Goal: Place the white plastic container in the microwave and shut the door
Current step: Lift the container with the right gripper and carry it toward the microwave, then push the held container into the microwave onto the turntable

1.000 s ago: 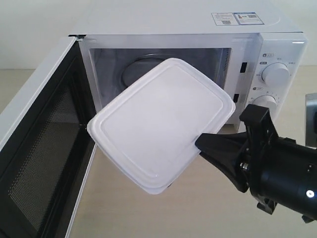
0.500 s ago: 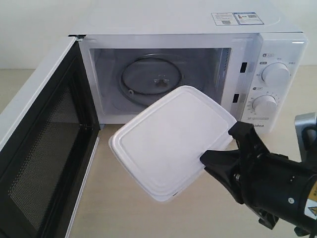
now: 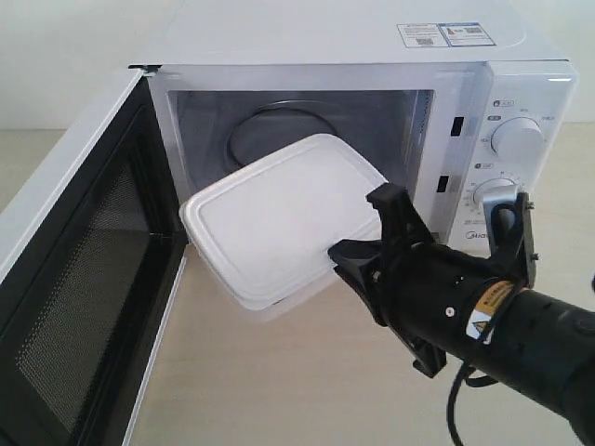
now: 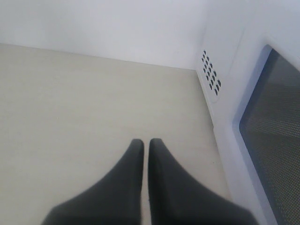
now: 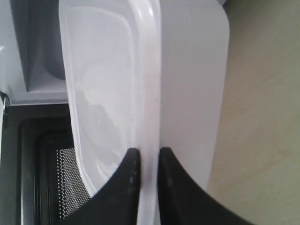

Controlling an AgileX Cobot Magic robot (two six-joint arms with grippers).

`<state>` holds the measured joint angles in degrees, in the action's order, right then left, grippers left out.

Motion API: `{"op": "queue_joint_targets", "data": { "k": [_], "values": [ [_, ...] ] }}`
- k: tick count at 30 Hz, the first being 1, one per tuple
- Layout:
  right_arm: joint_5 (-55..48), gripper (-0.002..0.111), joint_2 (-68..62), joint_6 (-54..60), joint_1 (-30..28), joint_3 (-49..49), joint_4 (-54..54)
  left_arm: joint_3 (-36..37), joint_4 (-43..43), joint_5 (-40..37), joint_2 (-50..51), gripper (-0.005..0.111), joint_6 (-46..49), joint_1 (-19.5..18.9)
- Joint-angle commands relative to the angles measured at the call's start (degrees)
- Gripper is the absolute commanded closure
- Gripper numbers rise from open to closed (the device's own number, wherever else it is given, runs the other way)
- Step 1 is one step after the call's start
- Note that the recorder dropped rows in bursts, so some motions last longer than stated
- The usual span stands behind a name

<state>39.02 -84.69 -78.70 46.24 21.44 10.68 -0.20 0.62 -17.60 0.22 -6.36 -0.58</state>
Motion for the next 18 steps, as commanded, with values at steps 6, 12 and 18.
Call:
{"op": "queue_joint_targets", "data": {
  "k": [6,12,18],
  "values": [
    [6.1,0.109,-9.3,-4.8,0.1,6.3,2.9,0.2,0.0,0.1,-0.2,0.102,-0.5,0.5],
    [-1.0,0.109,-10.3,8.3,0.0,12.0,14.5,0.2,0.0,0.1,-0.2,0.102,-0.5,0.5],
    [-1.3,0.109,-15.2,6.5,0.0,17.3,15.5,0.2,0.0,0.1,-0.2,0.102,-0.5,0.5]
  ]
}}
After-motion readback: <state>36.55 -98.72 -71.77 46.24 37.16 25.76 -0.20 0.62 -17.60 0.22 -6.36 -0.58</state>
